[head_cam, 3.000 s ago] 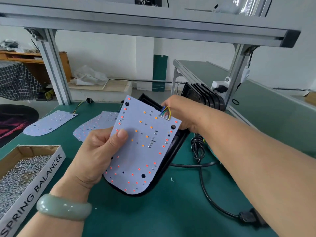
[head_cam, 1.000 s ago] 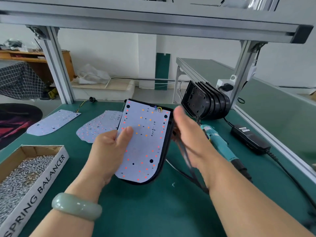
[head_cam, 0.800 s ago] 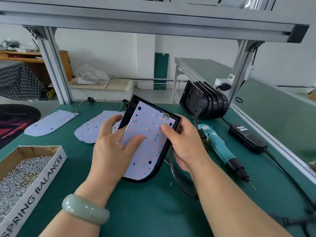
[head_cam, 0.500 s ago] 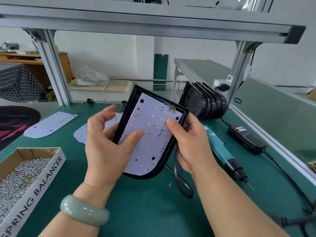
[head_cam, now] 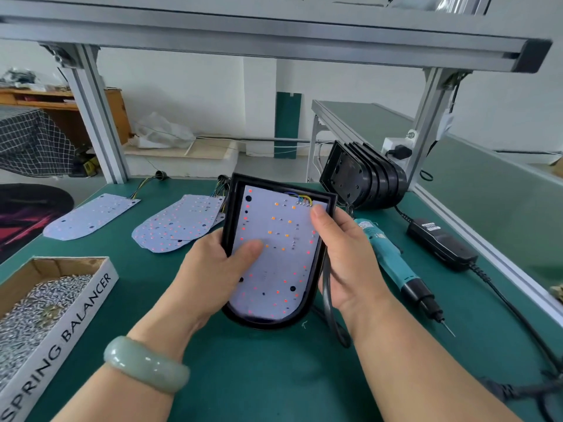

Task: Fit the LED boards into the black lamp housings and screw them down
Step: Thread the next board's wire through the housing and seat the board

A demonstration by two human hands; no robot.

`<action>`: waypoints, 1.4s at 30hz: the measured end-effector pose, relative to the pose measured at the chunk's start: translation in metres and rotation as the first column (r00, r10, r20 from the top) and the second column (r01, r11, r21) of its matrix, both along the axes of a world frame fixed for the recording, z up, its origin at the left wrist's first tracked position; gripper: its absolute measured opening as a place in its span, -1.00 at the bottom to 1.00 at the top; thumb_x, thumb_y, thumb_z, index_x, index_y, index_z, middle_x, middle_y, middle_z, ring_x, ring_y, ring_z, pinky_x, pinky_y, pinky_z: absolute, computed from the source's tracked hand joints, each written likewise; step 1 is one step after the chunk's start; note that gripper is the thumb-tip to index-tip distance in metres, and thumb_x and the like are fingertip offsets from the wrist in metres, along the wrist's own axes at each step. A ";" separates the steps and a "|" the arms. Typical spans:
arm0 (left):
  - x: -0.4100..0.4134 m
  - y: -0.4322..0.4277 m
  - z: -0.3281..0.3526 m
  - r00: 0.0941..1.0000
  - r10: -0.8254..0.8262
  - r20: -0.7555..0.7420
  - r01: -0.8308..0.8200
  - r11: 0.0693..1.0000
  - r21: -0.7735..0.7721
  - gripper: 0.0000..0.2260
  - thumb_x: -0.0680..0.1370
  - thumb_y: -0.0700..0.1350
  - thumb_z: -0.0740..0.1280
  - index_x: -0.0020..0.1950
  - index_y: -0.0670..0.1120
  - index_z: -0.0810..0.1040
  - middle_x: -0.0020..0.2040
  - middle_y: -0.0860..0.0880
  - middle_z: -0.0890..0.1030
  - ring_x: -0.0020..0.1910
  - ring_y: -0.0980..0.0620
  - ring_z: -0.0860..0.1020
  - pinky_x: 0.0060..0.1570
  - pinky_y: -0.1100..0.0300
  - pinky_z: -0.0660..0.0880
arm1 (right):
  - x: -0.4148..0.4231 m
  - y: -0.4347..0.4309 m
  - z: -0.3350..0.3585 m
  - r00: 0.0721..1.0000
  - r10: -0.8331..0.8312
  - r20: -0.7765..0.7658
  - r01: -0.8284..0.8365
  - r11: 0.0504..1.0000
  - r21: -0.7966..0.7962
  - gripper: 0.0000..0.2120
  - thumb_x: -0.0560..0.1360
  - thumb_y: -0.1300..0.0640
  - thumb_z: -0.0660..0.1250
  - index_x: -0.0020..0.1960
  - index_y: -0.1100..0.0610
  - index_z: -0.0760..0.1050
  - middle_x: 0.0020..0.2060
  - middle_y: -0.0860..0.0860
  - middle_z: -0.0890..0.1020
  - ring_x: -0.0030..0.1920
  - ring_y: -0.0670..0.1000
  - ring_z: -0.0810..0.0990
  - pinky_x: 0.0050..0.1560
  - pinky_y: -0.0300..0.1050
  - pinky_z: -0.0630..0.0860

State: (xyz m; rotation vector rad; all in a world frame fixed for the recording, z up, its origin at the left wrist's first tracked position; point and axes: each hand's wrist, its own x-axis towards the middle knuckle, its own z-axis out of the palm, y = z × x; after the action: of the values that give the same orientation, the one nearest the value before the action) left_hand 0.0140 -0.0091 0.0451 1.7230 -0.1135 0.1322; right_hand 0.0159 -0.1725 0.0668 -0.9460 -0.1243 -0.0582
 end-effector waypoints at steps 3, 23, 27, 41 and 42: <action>0.002 -0.006 0.001 0.991 0.121 0.054 -0.123 0.991 0.046 -0.93 0.46 -0.10 0.46 -0.18 0.04 0.62 -0.23 0.15 0.70 -0.24 0.12 0.67 -0.14 0.08 0.58 | 0.002 -0.002 -0.002 0.999 -0.034 -0.007 0.034 0.999 -0.038 -0.93 0.50 0.25 0.31 -0.04 0.22 0.53 -0.10 0.19 0.64 -0.11 0.15 0.61 -0.01 0.12 0.59; -0.007 -0.011 0.030 0.860 0.277 0.428 -0.283 0.958 -0.049 -0.81 0.55 -0.12 0.35 -0.20 0.14 0.52 -0.40 0.35 0.54 -0.40 0.36 0.46 -0.38 0.54 0.35 | 0.000 -0.002 -0.004 0.901 -0.135 0.413 0.336 0.819 -0.465 -0.95 0.42 0.12 0.36 -0.17 -0.02 0.59 -0.28 -0.18 0.66 -0.22 -0.16 0.58 -0.12 -0.28 0.50; -0.009 -0.014 0.031 0.834 0.289 0.469 -0.317 0.948 -0.020 -0.77 0.54 -0.16 0.36 -0.20 0.17 0.50 -0.36 0.39 0.55 -0.36 0.39 0.49 -0.35 0.56 0.35 | 0.001 -0.001 -0.005 0.884 -0.156 0.441 0.375 0.801 -0.467 -0.94 0.42 0.12 0.36 -0.16 -0.03 0.56 -0.28 -0.23 0.65 -0.24 -0.23 0.58 -0.17 -0.39 0.46; -0.037 -0.042 0.026 0.906 0.114 0.407 -0.191 0.969 0.153 -0.42 0.29 0.24 0.35 0.26 0.07 0.48 0.06 0.19 0.63 0.06 0.33 0.55 0.03 0.42 0.46 | -0.009 0.012 -0.008 0.825 -0.136 0.548 0.478 0.684 -0.551 -0.55 0.23 0.12 0.53 0.03 -0.25 0.53 -0.01 -0.20 0.61 -0.01 -0.16 0.61 0.02 -0.27 0.51; -0.034 -0.041 0.025 0.899 0.155 0.409 -0.222 0.967 0.122 -0.53 0.29 0.20 0.41 0.16 0.11 0.51 -0.05 0.22 0.64 -0.03 0.39 0.56 -0.08 0.51 0.43 | -0.011 0.015 -0.009 0.786 -0.050 0.616 0.498 0.642 -0.583 -0.47 0.24 0.17 0.52 0.12 -0.24 0.53 0.09 -0.20 0.57 0.11 -0.12 0.58 0.14 -0.20 0.51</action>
State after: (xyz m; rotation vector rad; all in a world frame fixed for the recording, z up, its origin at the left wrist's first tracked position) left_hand -0.0204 -0.0499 0.0704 1.8520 -0.2622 0.6354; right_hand 0.0053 -0.1577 0.0581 -1.7437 -0.5730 -0.6405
